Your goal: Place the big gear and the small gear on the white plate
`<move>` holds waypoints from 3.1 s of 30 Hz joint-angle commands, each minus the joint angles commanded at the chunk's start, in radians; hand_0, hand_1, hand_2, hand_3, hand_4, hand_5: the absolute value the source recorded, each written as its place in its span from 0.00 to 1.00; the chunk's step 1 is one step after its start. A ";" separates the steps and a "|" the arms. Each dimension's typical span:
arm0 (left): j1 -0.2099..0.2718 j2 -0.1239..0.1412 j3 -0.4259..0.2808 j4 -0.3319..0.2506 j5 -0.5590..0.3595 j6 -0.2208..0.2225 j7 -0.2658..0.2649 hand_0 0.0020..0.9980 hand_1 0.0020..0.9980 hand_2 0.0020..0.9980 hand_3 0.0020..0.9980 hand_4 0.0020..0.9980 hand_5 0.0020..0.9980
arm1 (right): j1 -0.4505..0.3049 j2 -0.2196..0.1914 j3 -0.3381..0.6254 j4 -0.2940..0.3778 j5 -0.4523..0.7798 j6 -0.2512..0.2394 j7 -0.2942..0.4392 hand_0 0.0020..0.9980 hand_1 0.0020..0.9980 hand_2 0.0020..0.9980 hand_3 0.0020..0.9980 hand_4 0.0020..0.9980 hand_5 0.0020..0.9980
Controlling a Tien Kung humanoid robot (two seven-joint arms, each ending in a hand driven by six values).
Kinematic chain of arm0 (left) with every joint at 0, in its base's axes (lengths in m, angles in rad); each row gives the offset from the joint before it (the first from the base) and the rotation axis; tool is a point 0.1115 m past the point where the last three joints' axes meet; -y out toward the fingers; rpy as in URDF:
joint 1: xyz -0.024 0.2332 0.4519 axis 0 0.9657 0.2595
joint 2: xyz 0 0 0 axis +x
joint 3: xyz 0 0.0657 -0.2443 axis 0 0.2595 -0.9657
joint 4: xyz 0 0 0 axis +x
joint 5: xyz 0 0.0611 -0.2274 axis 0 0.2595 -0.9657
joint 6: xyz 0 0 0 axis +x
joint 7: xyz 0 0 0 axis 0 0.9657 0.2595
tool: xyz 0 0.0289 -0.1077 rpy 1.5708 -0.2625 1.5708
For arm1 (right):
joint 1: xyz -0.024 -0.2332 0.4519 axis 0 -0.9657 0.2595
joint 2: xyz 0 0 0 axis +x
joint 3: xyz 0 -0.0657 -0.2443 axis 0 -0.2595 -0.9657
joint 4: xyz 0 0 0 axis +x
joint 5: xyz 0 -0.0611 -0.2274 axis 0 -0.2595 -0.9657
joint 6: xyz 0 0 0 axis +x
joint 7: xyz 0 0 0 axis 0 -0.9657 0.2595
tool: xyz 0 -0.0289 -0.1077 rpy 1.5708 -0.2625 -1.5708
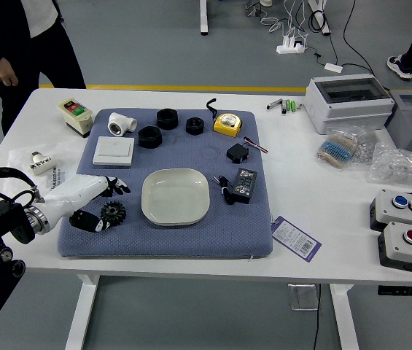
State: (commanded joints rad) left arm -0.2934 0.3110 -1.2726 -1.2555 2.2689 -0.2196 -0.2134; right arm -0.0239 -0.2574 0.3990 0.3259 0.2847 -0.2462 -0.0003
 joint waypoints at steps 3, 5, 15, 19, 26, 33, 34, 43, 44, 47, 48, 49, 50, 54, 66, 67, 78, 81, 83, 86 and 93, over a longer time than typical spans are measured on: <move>0.000 -0.001 0.003 0.011 0.000 0.002 0.006 0.52 0.60 0.70 0.70 0.79 0.00 | 0.000 0.000 0.000 0.000 0.000 0.000 0.000 0.71 0.73 0.79 0.62 0.85 0.70; -0.001 -0.002 0.006 0.022 0.000 0.004 0.010 0.50 0.58 0.68 0.67 0.75 0.00 | 0.001 0.000 -0.001 0.000 0.001 -0.001 0.000 0.71 0.74 0.79 0.62 0.85 0.70; -0.004 -0.007 0.011 0.035 0.000 0.018 0.014 0.49 0.58 0.68 0.69 0.73 0.00 | 0.002 0.000 -0.001 0.000 0.003 -0.002 0.000 0.71 0.74 0.79 0.62 0.85 0.70; -0.006 -0.009 0.012 0.036 0.000 0.022 0.014 0.48 0.60 0.71 0.70 0.73 0.00 | 0.003 0.000 -0.002 0.000 0.003 -0.002 0.000 0.71 0.74 0.79 0.62 0.85 0.70; -0.008 -0.012 0.019 0.038 0.000 0.020 0.016 0.49 0.65 0.75 0.78 0.77 0.00 | 0.003 -0.001 -0.002 0.000 0.002 -0.001 0.000 0.71 0.74 0.79 0.62 0.85 0.70; -0.009 -0.013 0.034 0.044 0.000 0.018 0.019 0.50 0.64 0.74 0.80 0.78 0.00 | 0.001 0.000 -0.004 0.000 0.003 -0.001 0.001 0.71 0.74 0.79 0.62 0.85 0.70; -0.010 -0.013 0.035 0.044 0.000 0.018 0.020 0.50 0.64 0.74 0.80 0.78 0.00 | 0.000 0.000 -0.005 0.000 0.004 -0.001 0.001 0.71 0.74 0.79 0.62 0.85 0.70; -0.011 -0.013 0.048 0.049 0.000 0.011 0.022 0.50 0.64 0.72 0.81 0.79 0.00 | -0.002 0.001 -0.009 -0.001 0.004 0.000 0.001 0.71 0.74 0.79 0.62 0.84 0.70; -0.011 -0.013 0.050 0.051 0.000 0.013 0.022 0.50 0.64 0.72 0.81 0.79 0.00 | -0.003 0.001 -0.010 -0.001 0.005 0.000 0.001 0.71 0.74 0.79 0.62 0.84 0.70; -0.011 -0.014 0.053 0.056 0.000 0.013 0.024 0.44 0.55 0.59 0.64 0.63 0.00 | -0.004 0.001 -0.012 -0.001 0.004 0.000 0.001 0.71 0.74 0.79 0.62 0.84 0.70; -0.010 -0.015 0.055 0.057 0.000 0.013 0.024 0.44 0.55 0.59 0.64 0.63 0.00 | -0.004 0.001 -0.012 -0.001 0.004 0.000 0.001 0.71 0.74 0.79 0.62 0.84 0.70; -0.010 -0.015 0.056 0.058 0.000 0.014 0.023 0.44 0.55 0.59 0.64 0.63 0.00 | -0.005 0.001 -0.014 -0.001 0.005 0.000 0.001 0.71 0.74 0.79 0.62 0.84 0.70; -0.009 -0.015 0.056 0.058 0.000 0.014 0.023 0.44 0.55 0.59 0.64 0.63 0.00 | -0.005 0.001 -0.014 -0.001 0.005 0.000 0.001 0.71 0.74 0.79 0.62 0.84 0.70; -0.011 -0.015 0.059 0.056 0.000 0.018 0.021 0.39 0.46 0.51 0.52 0.39 0.00 | -0.006 0.001 -0.015 -0.001 0.006 0.000 0.002 0.71 0.74 0.79 0.62 0.84 0.70; -0.020 -0.004 0.050 0.025 0.000 0.009 0.029 0.34 0.38 0.41 0.45 0.22 0.00 | -0.005 0.001 -0.009 -0.001 0.003 0.002 0.002 0.71 0.74 0.79 0.62 0.84 0.70; -0.022 -0.003 0.048 0.021 0.000 0.007 0.030 0.34 0.38 0.41 0.45 0.22 0.00 | -0.004 0.001 -0.008 0.000 0.002 0.002 0.002 0.71 0.74 0.79 0.62 0.84 0.70; -0.052 0.018 0.042 -0.027 0.000 -0.017 0.044 0.33 0.36 0.40 0.45 0.26 0.00 | -0.002 0.001 -0.005 0.000 0.003 0.002 0.002 0.71 0.73 0.79 0.62 0.84 0.70; -0.063 0.022 0.042 -0.041 0.000 -0.022 0.047 0.33 0.36 0.40 0.45 0.26 0.00 | -0.001 0.000 -0.005 0.000 0.002 0.002 0.002 0.71 0.73 0.79 0.62 0.84 0.70; -0.071 0.022 0.047 -0.051 0.000 -0.024 0.049 0.33 0.35 0.39 0.45 0.24 0.00 | -0.001 0.000 -0.005 0.000 0.002 0.002 0.002 0.71 0.73 0.79 0.62 0.84 0.70; -0.090 0.018 0.068 -0.059 0.000 -0.025 0.051 0.33 0.35 0.39 0.45 0.24 0.00 | 0.000 0.000 -0.005 0.000 0.002 0.002 0.001 0.71 0.73 0.79 0.62 0.84 0.70; -0.161 -0.019 0.151 -0.026 -0.015 -0.019 0.047 0.33 0.35 0.39 0.45 0.23 0.00 | 0.002 -0.002 -0.009 0.001 0.003 0.001 0.000 0.71 0.73 0.79 0.62 0.84 0.70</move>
State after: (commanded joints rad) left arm -0.4542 0.2925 -1.1213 -1.2817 2.2536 -0.2388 -0.1668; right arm -0.0218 -0.2590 0.3902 0.3269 0.2877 -0.2451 -0.0003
